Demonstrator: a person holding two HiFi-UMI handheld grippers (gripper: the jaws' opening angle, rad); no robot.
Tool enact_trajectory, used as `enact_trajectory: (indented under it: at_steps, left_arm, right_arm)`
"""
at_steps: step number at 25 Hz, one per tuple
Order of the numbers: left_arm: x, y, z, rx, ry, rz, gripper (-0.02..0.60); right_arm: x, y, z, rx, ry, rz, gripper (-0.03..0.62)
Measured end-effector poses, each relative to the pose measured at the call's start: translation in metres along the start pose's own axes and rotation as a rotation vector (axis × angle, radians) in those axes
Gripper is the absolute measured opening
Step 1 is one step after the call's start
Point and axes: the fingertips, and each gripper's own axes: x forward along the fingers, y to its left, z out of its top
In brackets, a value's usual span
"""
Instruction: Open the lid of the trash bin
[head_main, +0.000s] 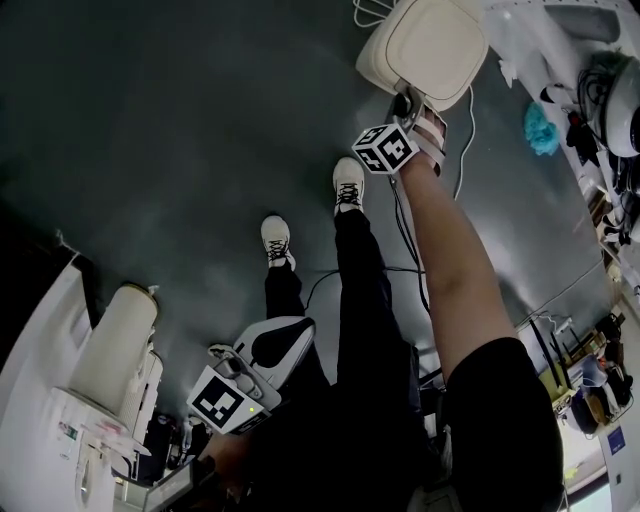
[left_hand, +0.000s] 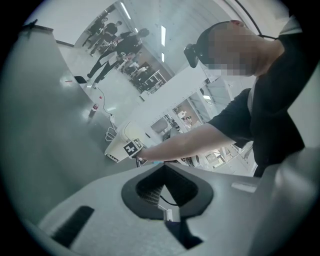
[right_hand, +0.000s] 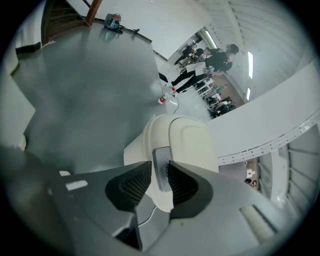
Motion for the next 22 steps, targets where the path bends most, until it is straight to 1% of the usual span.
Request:
enact_trajectory:
  at_steps: [10,13,18,22]
  left_arm:
    - [0.0015,0.0011,-0.0039,-0.007,0.008,-0.006,0.002]
    - [0.0025,0.0022,-0.0055,-0.008,0.008,-0.007,0.002]
    - [0.0049,0.0024,-0.0068,-0.013,0.003,-0.005,0.002]
    - [0.0050,0.0056,-0.0082,-0.022,-0.001,0.003,0.002]
  right_arm:
    - [0.0005,0.0006,-0.0006,-0.006,-0.017,-0.039,0.104]
    - [0.0009,0.0001,-0.0003,-0.034,-0.019,-0.057,0.106]
    - [0.0051,0.0042,-0.0045,-0.120,0.022,-0.108,0.121]
    - [0.0086,0.0036,-0.0064,-0.127,0.031,-0.133,0.140]
